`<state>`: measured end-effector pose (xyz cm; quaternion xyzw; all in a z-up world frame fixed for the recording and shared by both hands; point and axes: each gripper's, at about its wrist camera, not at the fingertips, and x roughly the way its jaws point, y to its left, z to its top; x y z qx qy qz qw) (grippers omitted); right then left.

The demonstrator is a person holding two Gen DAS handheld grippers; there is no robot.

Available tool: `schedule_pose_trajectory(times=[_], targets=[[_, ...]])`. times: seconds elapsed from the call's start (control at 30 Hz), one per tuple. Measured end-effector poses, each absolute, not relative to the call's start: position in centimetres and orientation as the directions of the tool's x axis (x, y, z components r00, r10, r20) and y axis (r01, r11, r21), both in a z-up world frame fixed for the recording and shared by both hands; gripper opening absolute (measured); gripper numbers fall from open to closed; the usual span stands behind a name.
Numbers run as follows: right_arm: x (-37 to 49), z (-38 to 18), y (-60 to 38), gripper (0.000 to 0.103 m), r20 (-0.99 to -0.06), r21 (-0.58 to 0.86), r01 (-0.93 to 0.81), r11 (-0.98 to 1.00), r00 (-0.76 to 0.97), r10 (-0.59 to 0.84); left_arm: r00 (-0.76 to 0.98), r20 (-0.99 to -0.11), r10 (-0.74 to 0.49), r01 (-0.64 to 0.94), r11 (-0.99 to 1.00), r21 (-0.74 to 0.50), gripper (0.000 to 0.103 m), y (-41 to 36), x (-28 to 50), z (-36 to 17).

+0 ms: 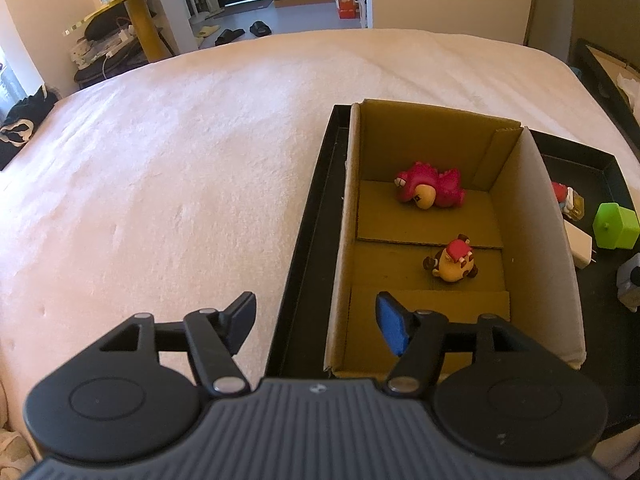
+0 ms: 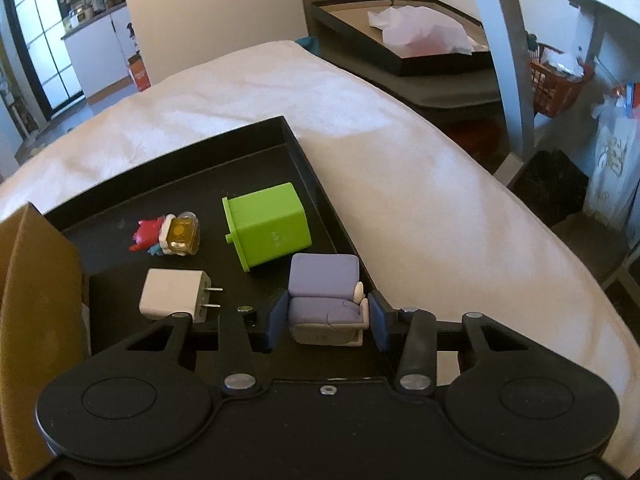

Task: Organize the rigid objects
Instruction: 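Move the right gripper to the lavender toy armchair and grasp it, then lift the lavender armchair and carry it over the cardboard box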

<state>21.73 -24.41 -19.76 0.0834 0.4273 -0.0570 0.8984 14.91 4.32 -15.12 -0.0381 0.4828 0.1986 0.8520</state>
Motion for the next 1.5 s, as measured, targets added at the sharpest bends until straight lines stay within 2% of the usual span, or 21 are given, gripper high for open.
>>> schedule_pose_trajectory(times=[0.23, 0.47, 0.83, 1.03, 1.5], targets=[[21.2, -19.3, -24.3, 0.042, -0.777, 0.123, 0.140, 0.983, 0.630, 0.008, 0.462, -0.838, 0.292, -0.387, 0.916, 0.106, 0.065, 4.7, 14.6, -14.9], [21.6, -20.2, -23.3, 0.044, -0.805, 0.062, 0.126, 0.990, 0.592, -0.025, 0.470, -0.839, 0.276, -0.383, 0.920, 0.088, 0.065, 5.0, 14.4, -14.9], [21.6, -20.6, -23.0, 0.042, -0.803, 0.064, 0.115, 0.991, 0.596, -0.017, 0.483, -0.837, 0.258, -0.388, 0.920, 0.059, 0.065, 5.2, 14.3, -14.9], [20.8, -19.1, -23.7, 0.042, -0.784, 0.145, 0.102, 0.984, 0.618, 0.052, 0.492, -0.833, 0.251, -0.385, 0.922, 0.050, 0.065, 5.2, 14.1, -14.7], [20.0, -12.7, -20.7, 0.042, -0.736, 0.200, -0.065, 0.978, 0.649, 0.194, 0.519, -0.826, 0.219, -0.380, 0.925, 0.006, 0.064, 5.8, 13.7, -14.5]])
